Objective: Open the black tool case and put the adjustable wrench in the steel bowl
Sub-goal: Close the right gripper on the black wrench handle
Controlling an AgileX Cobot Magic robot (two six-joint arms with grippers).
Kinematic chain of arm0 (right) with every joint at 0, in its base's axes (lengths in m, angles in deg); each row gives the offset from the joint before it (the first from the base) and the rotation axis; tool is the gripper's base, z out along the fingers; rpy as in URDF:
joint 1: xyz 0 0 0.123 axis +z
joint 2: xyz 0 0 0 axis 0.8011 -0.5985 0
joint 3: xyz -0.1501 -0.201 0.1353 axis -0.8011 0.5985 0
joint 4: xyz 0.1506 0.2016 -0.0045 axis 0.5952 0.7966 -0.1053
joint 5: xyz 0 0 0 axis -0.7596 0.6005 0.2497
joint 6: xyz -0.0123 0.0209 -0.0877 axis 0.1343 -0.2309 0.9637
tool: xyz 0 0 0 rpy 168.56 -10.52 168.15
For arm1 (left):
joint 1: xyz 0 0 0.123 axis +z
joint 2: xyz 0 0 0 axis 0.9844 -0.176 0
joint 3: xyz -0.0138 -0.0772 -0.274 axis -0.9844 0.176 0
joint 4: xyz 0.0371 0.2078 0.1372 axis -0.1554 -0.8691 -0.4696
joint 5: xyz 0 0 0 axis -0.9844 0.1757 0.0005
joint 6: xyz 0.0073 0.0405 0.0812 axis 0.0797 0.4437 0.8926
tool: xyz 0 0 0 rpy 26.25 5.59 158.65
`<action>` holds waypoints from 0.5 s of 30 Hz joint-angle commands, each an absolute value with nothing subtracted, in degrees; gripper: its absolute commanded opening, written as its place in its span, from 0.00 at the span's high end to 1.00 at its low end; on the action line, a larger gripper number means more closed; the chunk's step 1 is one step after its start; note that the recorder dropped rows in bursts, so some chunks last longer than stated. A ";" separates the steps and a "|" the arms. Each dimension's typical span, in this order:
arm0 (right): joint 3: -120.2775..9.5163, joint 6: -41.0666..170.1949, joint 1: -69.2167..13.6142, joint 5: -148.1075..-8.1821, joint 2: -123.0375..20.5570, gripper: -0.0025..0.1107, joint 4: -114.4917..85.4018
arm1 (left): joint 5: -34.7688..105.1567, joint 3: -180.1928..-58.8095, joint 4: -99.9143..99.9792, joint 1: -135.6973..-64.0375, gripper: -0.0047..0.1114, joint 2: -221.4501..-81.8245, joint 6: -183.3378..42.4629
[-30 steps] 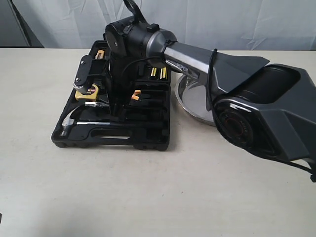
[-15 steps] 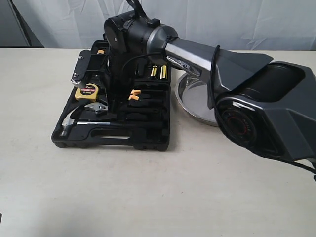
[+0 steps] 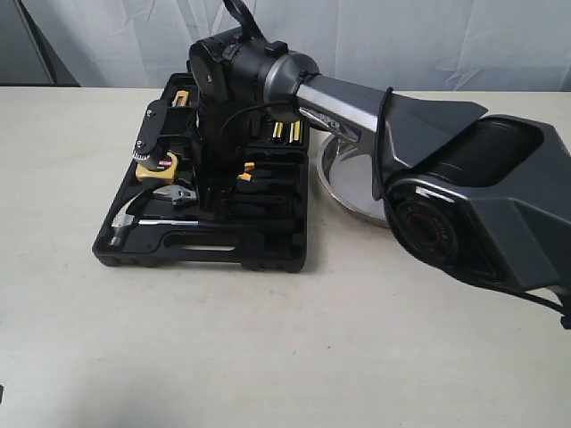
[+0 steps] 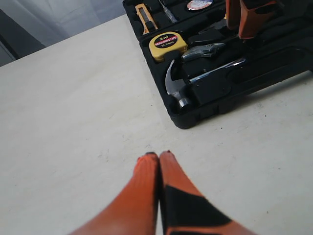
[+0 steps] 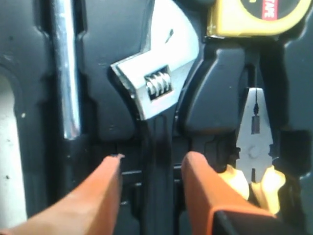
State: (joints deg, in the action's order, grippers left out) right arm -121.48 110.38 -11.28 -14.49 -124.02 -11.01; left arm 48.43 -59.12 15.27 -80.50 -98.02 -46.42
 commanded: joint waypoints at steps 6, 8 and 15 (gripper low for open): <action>-121.49 111.17 -11.51 -16.16 -124.83 0.63 -11.44 | 48.00 -58.81 15.98 -81.09 0.96 -97.53 -46.47; -121.49 111.17 -11.51 -15.80 -125.05 0.63 -11.44 | 48.00 -58.81 15.98 -81.09 0.96 -97.53 -46.47; -120.28 111.17 -11.51 -17.39 -125.56 0.63 -11.68 | 48.00 -58.81 15.98 -81.09 0.96 -97.53 -46.47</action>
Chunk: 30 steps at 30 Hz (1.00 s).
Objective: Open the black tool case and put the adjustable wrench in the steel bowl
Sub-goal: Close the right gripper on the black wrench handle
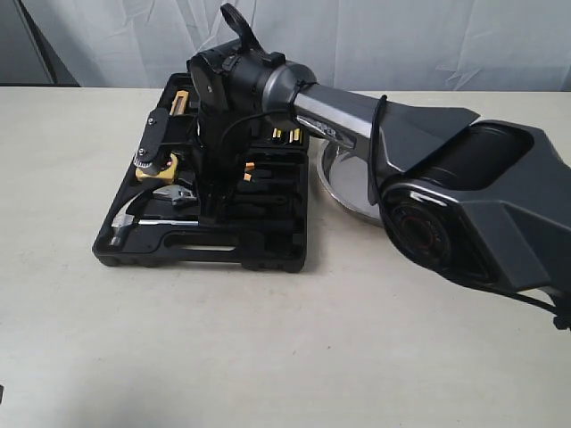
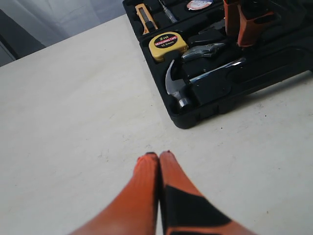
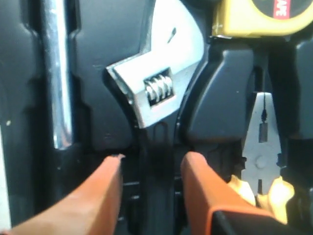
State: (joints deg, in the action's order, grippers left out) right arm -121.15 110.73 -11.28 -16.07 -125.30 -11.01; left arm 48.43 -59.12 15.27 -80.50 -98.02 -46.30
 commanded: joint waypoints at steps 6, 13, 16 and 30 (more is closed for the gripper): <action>-120.28 111.17 -11.51 -17.77 -126.72 0.67 -11.54 | 48.00 -58.81 15.98 -81.09 0.96 -97.53 -46.47; -120.28 110.08 -11.51 -18.38 -127.00 0.98 -11.54 | 48.00 -58.81 15.98 -81.09 0.96 -97.53 -46.47; -120.28 109.08 -11.51 -18.38 -127.00 0.99 -11.54 | 48.00 -58.81 15.98 -81.09 0.96 -97.53 -46.47; -120.28 106.21 -11.51 -18.59 -124.15 0.99 -14.18 | 48.00 -58.81 15.98 -81.09 0.96 -97.53 -46.47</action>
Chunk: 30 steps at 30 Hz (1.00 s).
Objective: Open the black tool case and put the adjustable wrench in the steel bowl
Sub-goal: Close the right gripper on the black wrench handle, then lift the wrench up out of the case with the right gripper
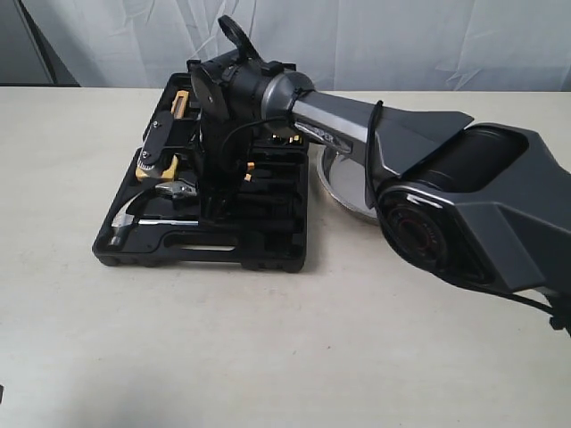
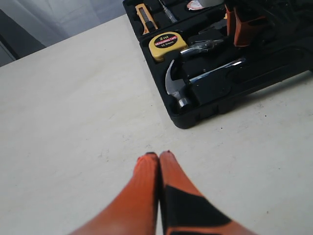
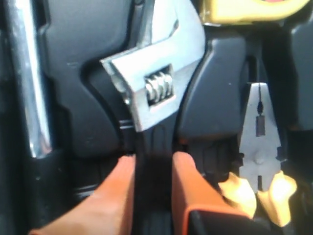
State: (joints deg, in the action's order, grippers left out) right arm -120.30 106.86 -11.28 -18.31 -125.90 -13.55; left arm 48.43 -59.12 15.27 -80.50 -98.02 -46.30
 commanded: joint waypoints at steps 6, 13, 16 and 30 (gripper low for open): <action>-120.28 106.08 -11.51 -18.75 -123.13 0.99 -14.18 | 48.00 -58.81 15.98 -81.09 0.96 -97.53 -46.47; -120.28 104.87 -11.51 -19.87 -122.38 0.99 -14.54 | 48.00 -58.81 15.98 -81.09 0.96 -97.53 -46.47; -120.28 104.30 -11.51 -19.87 -122.38 0.99 -14.54 | 48.00 -58.81 15.98 -81.09 0.96 -97.53 -46.47; -120.28 102.31 -11.51 -20.56 -121.80 0.99 -14.54 | 48.00 -58.81 15.98 -81.09 0.96 -97.53 -46.47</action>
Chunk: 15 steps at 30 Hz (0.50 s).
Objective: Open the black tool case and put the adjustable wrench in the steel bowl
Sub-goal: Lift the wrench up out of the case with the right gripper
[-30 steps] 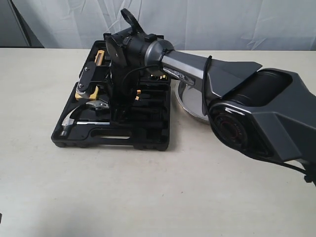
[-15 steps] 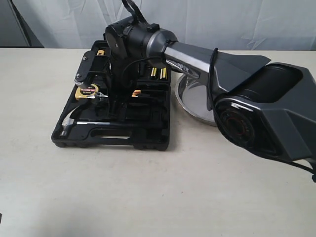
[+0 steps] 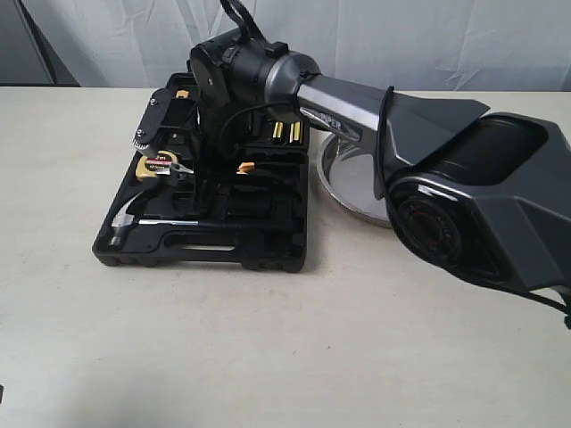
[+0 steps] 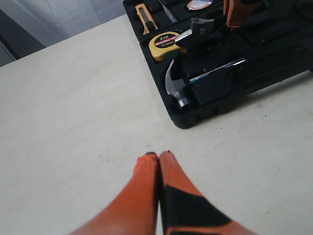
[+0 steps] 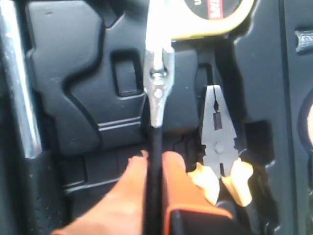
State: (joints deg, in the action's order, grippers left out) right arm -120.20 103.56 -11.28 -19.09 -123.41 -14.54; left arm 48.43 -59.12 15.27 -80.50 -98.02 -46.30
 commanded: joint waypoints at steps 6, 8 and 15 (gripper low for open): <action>-120.28 99.85 -11.51 -22.10 -120.90 0.99 -14.54 | 48.00 -58.81 15.98 -81.09 0.96 -97.53 -46.47; -120.28 99.27 -11.51 -22.10 -120.62 0.99 -14.54 | 48.00 -58.81 15.98 -81.09 0.96 -97.53 -46.47; -120.28 97.27 -11.51 -21.61 -119.13 0.99 -16.33 | 48.00 -58.81 15.98 -81.09 0.96 -97.53 -46.47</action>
